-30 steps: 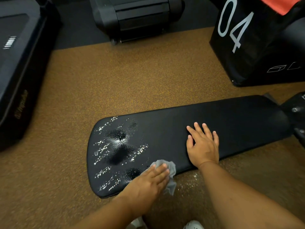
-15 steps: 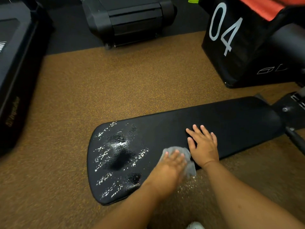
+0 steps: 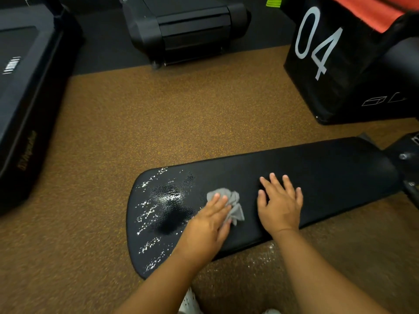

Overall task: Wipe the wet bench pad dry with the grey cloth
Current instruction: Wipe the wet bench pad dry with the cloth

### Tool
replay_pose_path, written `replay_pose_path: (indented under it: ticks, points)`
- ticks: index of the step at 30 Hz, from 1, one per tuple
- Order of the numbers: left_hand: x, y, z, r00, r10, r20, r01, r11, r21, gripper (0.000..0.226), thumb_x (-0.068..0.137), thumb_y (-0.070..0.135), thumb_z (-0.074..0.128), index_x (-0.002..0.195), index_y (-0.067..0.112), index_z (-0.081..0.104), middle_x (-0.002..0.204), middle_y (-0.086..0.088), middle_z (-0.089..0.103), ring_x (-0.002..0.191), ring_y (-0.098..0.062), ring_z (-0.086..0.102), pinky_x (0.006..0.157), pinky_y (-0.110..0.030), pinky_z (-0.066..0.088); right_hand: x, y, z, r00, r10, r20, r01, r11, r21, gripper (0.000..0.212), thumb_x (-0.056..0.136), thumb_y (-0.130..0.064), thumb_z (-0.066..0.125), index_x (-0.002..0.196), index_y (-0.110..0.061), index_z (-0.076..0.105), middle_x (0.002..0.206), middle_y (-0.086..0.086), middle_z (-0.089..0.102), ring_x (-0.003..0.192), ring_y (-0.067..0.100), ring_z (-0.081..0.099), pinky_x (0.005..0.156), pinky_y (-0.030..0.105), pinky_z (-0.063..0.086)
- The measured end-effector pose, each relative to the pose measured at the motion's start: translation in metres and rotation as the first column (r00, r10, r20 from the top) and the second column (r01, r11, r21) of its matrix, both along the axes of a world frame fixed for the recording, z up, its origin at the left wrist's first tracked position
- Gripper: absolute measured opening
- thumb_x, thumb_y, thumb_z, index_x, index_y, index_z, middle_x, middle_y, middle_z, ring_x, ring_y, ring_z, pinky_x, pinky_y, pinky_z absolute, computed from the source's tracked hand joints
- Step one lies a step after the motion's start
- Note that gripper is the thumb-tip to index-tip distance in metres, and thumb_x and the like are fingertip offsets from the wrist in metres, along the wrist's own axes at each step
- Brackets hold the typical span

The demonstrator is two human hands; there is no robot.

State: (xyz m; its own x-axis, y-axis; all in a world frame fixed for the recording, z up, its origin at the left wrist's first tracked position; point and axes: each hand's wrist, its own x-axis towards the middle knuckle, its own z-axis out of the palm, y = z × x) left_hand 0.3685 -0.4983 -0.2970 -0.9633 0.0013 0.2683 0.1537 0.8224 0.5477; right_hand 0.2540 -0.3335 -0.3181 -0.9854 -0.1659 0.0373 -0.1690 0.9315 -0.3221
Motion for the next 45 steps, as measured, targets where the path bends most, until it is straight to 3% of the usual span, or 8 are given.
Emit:
replay_pose_path:
  ticks: [5, 10, 16, 18, 27, 33, 39, 45]
  points:
    - [-0.036, -0.017, 0.024, 0.986, 0.162, 0.04, -0.167, 0.97, 0.176, 0.041, 0.093, 0.032, 0.048, 0.13, 0.016, 0.058, 0.142, 0.003, 0.045, 0.135, -0.004, 0.031, 0.11, -0.006, 0.014, 0.023, -0.025, -0.008, 0.993, 0.077, 0.095, -0.086, 0.991, 0.099, 0.049, 0.096, -0.047, 0.024, 0.145, -0.041, 0.023, 0.158, -0.007, 0.013, 0.146, 0.021, -0.003, 0.114, 0.052, -0.004]
    - [-0.078, -0.051, 0.022, 0.957, 0.28, 0.073, -0.287, 0.949, 0.126, 0.039, 0.094, 0.02, 0.055, 0.133, 0.017, 0.054, 0.145, -0.002, 0.042, 0.14, -0.013, 0.029, 0.109, -0.006, 0.011, 0.023, -0.026, -0.013, 0.998, 0.051, 0.047, -0.056, 0.991, 0.122, 0.056, 0.09, -0.052, 0.016, 0.143, -0.041, 0.028, 0.157, -0.007, 0.019, 0.146, 0.021, 0.002, 0.115, 0.052, 0.0]
    - [-0.116, -0.06, 0.006, 0.886, 0.095, 0.454, 0.055, 0.95, -0.307, 0.045, 0.098, 0.044, 0.035, 0.142, 0.036, 0.036, 0.157, 0.008, 0.019, 0.146, -0.025, -0.002, 0.114, -0.055, 0.004, 0.022, -0.026, -0.015, 0.999, 0.039, 0.025, -0.042, 0.99, 0.135, 0.056, 0.089, -0.052, 0.017, 0.142, -0.041, 0.033, 0.155, -0.007, 0.024, 0.146, 0.021, 0.007, 0.114, 0.052, 0.003]
    - [-0.119, -0.062, 0.001, 0.857, 0.084, 0.509, 0.133, 0.917, -0.376, 0.048, 0.098, 0.049, 0.028, 0.145, 0.041, 0.026, 0.159, 0.007, 0.008, 0.146, -0.023, -0.003, 0.115, -0.056, 0.002, 0.022, -0.027, -0.015, 0.999, 0.034, 0.022, -0.037, 0.99, 0.133, 0.056, 0.089, -0.052, 0.019, 0.141, -0.04, 0.035, 0.155, -0.006, 0.026, 0.145, 0.022, 0.009, 0.114, 0.052, 0.004]
    - [-0.127, -0.084, 0.0, 0.863, 0.354, 0.361, -0.136, 0.85, -0.509, 0.04, 0.102, 0.029, 0.028, 0.131, 0.013, 0.049, 0.126, -0.009, 0.059, 0.115, -0.027, 0.053, 0.111, -0.037, 0.025, 0.023, -0.026, -0.014, 0.999, 0.032, 0.025, -0.035, 0.991, 0.127, 0.056, 0.089, -0.052, 0.019, 0.141, -0.041, 0.034, 0.155, -0.007, 0.025, 0.146, 0.022, 0.008, 0.115, 0.052, 0.004]
    - [-0.12, -0.066, -0.008, 0.955, 0.116, 0.274, 0.008, 0.911, -0.413, 0.041, 0.102, 0.024, 0.033, 0.139, 0.011, 0.044, 0.147, -0.005, 0.041, 0.139, -0.019, 0.03, 0.116, -0.03, 0.014, 0.023, -0.026, -0.014, 0.999, 0.035, 0.036, -0.039, 0.991, 0.125, 0.055, 0.089, -0.053, 0.018, 0.142, -0.042, 0.031, 0.156, -0.008, 0.022, 0.146, 0.02, 0.004, 0.115, 0.052, 0.003]
    - [-0.108, -0.101, -0.011, 0.904, 0.337, 0.264, -0.207, 0.884, -0.42, 0.037, 0.102, 0.025, 0.032, 0.123, 0.008, 0.057, 0.134, -0.009, 0.055, 0.129, -0.024, 0.042, 0.112, -0.035, 0.027, 0.023, -0.026, -0.014, 0.999, 0.036, 0.037, -0.041, 0.991, 0.125, 0.057, 0.089, -0.053, 0.015, 0.142, -0.042, 0.03, 0.156, -0.009, 0.02, 0.146, 0.02, 0.003, 0.115, 0.052, 0.003]
    - [-0.08, -0.069, 0.0, 0.987, 0.016, 0.158, 0.033, 0.951, -0.308, 0.031, 0.095, 0.022, 0.045, 0.104, 0.006, 0.07, 0.112, -0.009, 0.069, 0.113, -0.025, 0.061, 0.098, -0.035, 0.045, 0.022, -0.027, -0.014, 0.998, 0.031, 0.047, -0.037, 0.991, 0.132, 0.054, 0.09, -0.052, 0.02, 0.141, -0.042, 0.031, 0.156, -0.009, 0.021, 0.146, 0.02, 0.003, 0.115, 0.052, 0.003]
